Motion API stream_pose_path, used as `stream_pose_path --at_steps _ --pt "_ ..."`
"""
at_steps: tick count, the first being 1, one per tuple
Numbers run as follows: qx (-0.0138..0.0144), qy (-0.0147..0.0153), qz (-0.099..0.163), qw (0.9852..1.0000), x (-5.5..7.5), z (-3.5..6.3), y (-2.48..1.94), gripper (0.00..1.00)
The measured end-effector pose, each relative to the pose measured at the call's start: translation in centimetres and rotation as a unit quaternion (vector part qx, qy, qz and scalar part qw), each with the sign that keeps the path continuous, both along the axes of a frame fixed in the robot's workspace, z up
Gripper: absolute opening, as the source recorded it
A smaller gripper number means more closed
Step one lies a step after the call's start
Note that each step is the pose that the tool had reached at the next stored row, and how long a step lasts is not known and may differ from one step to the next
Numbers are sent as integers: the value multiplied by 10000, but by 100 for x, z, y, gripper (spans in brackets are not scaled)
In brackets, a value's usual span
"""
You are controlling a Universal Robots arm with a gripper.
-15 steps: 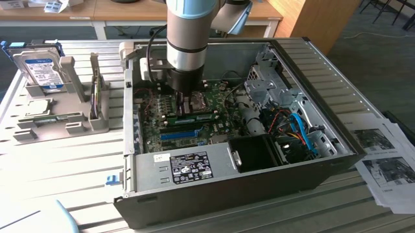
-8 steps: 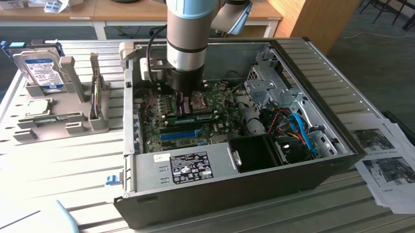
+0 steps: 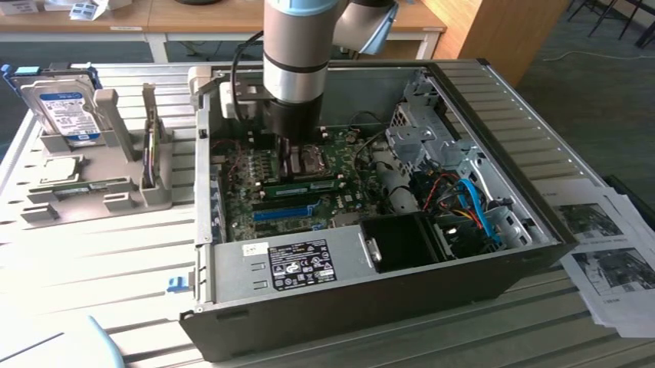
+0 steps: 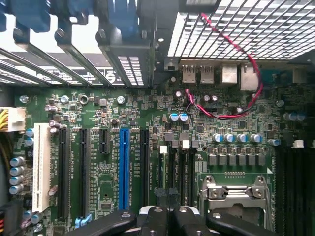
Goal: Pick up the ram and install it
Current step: 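Press down the ram until it locks into place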
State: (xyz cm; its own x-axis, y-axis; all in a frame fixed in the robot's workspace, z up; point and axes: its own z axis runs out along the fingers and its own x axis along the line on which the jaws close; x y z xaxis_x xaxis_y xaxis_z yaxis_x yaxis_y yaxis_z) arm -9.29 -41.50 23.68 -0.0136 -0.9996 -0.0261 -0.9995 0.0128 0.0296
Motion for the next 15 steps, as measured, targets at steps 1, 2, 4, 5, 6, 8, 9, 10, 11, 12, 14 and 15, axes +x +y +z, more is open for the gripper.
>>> stream_pose_path --at_steps 1,2,4,5,6,8,9,10,11,12,14,15 --pt "0 0 0 10000 0 23 0 9" --pt "0 0 0 10000 0 48 0 9" --pt "0 0 -1 10000 0 98 0 9" --pt "0 0 0 10000 1 126 0 9" --pt "0 1 0 10000 1 150 0 9" --pt "0 0 0 10000 2 198 0 9" --pt "0 0 0 10000 2 220 0 9" --pt "0 0 0 10000 2 243 0 9" --pt "-1 1 0 10000 3 266 0 9" --pt "-1 0 0 10000 3 288 0 9" --pt "-1 1 0 10000 4 334 0 9" --pt "-1 1 0 10000 5 356 0 9"
